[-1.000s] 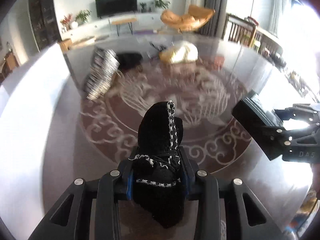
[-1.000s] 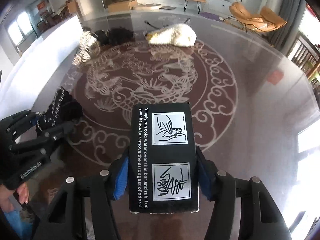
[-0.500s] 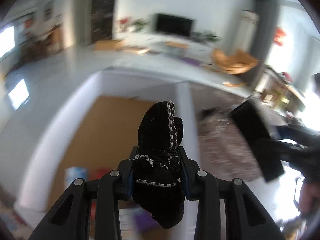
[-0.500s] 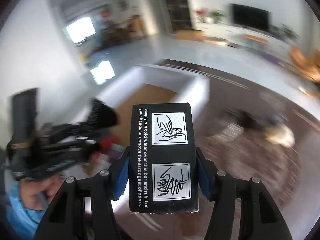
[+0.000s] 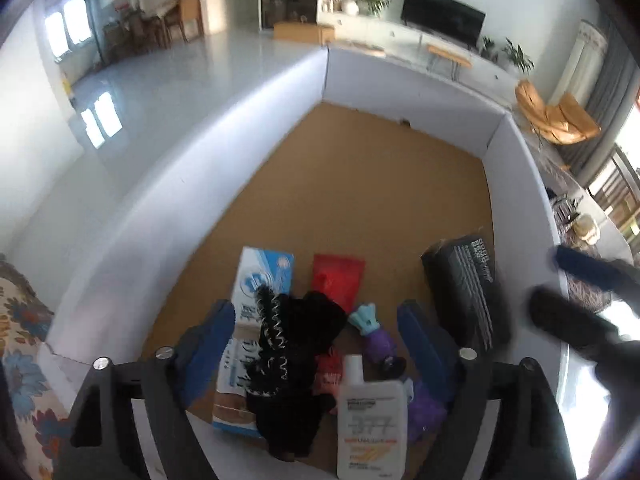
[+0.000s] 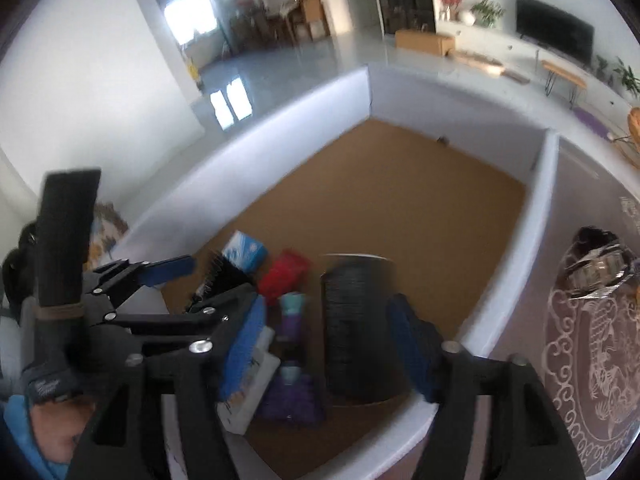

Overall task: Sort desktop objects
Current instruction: 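Carry both items over the bin and open both tools to drop them, then move both tools back over the table and hold them still, then lower the left tool onto the rhinestone bow hair clip and close it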

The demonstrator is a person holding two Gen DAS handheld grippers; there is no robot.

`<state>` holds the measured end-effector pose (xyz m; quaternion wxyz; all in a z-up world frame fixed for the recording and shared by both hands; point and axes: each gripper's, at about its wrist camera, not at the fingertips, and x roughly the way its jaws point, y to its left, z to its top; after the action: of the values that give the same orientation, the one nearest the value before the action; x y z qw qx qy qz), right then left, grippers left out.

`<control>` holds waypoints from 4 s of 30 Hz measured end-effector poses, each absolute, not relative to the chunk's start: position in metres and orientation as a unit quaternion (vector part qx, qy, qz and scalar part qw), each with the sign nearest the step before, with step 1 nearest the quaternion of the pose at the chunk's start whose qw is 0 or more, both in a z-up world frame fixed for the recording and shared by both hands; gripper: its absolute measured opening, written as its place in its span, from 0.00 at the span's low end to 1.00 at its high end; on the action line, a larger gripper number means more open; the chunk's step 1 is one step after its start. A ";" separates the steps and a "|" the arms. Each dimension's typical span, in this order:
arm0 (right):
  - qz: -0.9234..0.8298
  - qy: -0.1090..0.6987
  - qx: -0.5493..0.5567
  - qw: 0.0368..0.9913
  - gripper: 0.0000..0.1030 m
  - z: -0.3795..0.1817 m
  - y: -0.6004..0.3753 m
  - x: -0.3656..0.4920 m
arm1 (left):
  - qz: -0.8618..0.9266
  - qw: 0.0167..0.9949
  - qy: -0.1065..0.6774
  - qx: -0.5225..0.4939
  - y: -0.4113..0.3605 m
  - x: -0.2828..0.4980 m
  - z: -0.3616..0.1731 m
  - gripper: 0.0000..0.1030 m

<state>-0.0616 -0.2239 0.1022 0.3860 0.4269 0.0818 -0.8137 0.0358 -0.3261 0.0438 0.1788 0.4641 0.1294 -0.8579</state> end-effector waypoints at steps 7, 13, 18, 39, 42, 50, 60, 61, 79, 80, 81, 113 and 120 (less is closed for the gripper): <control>-0.886 0.088 0.334 0.310 0.98 0.120 -0.111 -0.058 | -0.904 0.108 0.118 0.397 -0.257 0.048 0.076 0.81; -0.892 0.095 0.414 0.155 0.98 0.036 0.038 -0.089 | -0.923 -0.027 0.082 0.375 -0.135 0.041 0.097 0.92; -0.889 0.074 0.447 0.062 0.98 -0.006 0.148 -0.093 | -0.900 -0.100 0.030 0.423 -0.040 0.019 0.049 0.98; -0.889 0.016 0.458 0.019 1.00 -0.019 0.203 -0.095 | -0.887 -0.071 -0.040 0.455 0.047 -0.101 -0.048 1.00; -0.889 0.016 0.458 0.019 1.00 -0.019 0.202 -0.095 | -0.887 -0.071 -0.039 0.454 0.047 -0.100 -0.047 1.00; -0.889 0.017 0.458 0.019 1.00 -0.019 0.202 -0.095 | -0.887 -0.071 -0.039 0.454 0.047 -0.100 -0.047 1.00; -0.889 0.017 0.458 0.019 1.00 -0.019 0.202 -0.095 | -0.887 -0.071 -0.039 0.454 0.047 -0.099 -0.047 1.00; -0.889 0.017 0.458 0.019 1.00 -0.019 0.202 -0.095 | -0.887 -0.071 -0.039 0.454 0.047 -0.099 -0.047 1.00; -0.889 0.017 0.458 0.019 1.00 -0.020 0.202 -0.095 | -0.887 -0.072 -0.038 0.454 0.046 -0.098 -0.046 1.00; -0.889 0.017 0.458 0.019 1.00 -0.019 0.203 -0.095 | -0.887 -0.072 -0.039 0.455 0.046 -0.098 -0.046 1.00; -0.889 0.017 0.458 0.019 1.00 -0.020 0.202 -0.095 | -0.887 -0.075 -0.040 0.455 0.047 -0.096 -0.045 1.00; -0.889 0.017 0.457 0.019 1.00 -0.020 0.202 -0.096 | -0.852 -0.243 0.033 0.462 0.015 -0.153 -0.016 1.00; -0.889 0.017 0.457 0.019 1.00 -0.020 0.201 -0.096 | -0.869 -0.188 0.007 0.457 0.004 -0.154 -0.012 1.00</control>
<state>-0.0957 0.2014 -0.0200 0.0189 0.4575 0.0169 -0.8889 -0.1540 0.0037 -0.0117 -0.1876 0.4574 0.0068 -0.8692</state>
